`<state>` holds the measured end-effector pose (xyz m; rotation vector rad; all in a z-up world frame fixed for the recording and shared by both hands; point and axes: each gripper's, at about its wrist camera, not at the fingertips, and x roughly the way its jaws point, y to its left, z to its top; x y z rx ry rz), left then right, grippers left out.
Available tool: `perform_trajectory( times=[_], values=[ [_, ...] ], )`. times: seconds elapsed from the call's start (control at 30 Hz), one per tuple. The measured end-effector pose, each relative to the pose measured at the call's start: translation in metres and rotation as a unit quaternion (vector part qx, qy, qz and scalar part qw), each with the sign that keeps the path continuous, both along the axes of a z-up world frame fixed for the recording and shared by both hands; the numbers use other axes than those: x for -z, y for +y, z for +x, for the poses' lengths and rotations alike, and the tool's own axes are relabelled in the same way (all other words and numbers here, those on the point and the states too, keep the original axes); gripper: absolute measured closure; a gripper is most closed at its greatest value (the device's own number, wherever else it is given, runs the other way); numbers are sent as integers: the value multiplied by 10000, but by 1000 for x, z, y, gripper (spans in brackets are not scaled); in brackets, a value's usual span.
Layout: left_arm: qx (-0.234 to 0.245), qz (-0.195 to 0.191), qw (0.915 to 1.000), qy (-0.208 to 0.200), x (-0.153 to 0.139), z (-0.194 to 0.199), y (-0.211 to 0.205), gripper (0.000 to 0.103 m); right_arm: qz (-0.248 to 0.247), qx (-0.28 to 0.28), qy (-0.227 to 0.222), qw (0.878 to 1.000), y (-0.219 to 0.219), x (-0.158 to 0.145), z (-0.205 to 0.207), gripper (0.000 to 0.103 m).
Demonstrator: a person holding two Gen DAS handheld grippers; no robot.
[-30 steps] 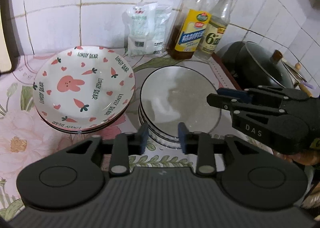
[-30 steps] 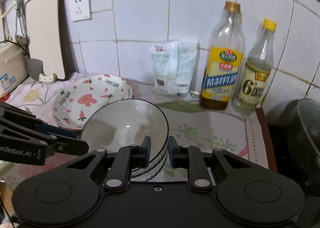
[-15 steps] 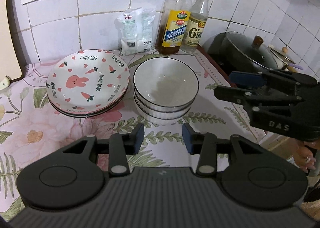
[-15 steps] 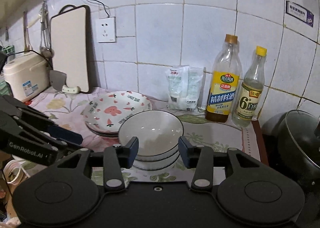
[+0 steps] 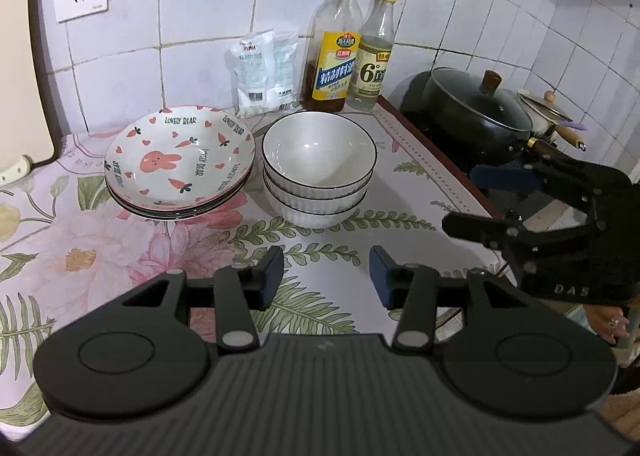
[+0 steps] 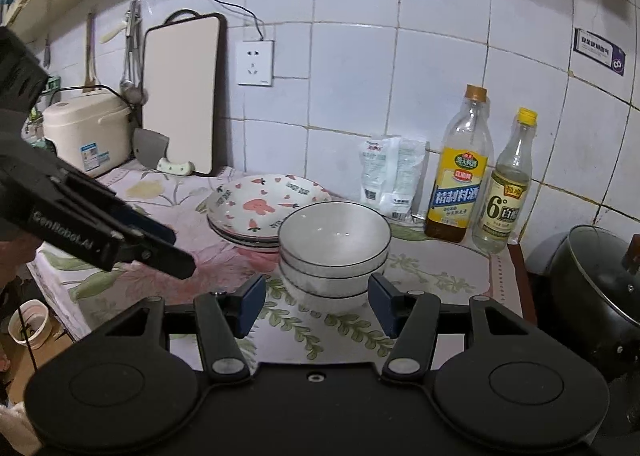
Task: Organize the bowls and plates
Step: 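Close both grippers on the rim of the three nested bowls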
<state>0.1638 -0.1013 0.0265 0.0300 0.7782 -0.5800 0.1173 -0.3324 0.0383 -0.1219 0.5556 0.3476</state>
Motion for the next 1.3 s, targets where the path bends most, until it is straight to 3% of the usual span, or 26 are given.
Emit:
perform_trajectory(
  times=[0.3,0.6,0.83,0.93,1.03,1.13,1.3],
  values=[
    [-95,102,9995,-277,15,-7,-5,53,276,-81,-16,9996,5,26,-16,35],
    [-276,93,9975,-642,43,-1,-8,47,398,-7,172,9991,1,72,2,32],
    [-422,-324,9944,-917,59,9,-7,39,458,202,369,9981,-8,98,27,32],
    [-536,-469,9913,-1103,65,13,-9,33,465,147,457,9978,-11,105,40,27],
    [-604,-758,9899,-1035,70,21,-11,28,442,96,480,9978,-11,112,52,16],
    [-705,-1013,9887,-854,76,34,-12,24,473,72,467,9978,-10,115,63,15],
    [-947,-1501,9836,-336,86,63,-13,19,564,4,395,9976,-10,118,82,4]
  ],
)
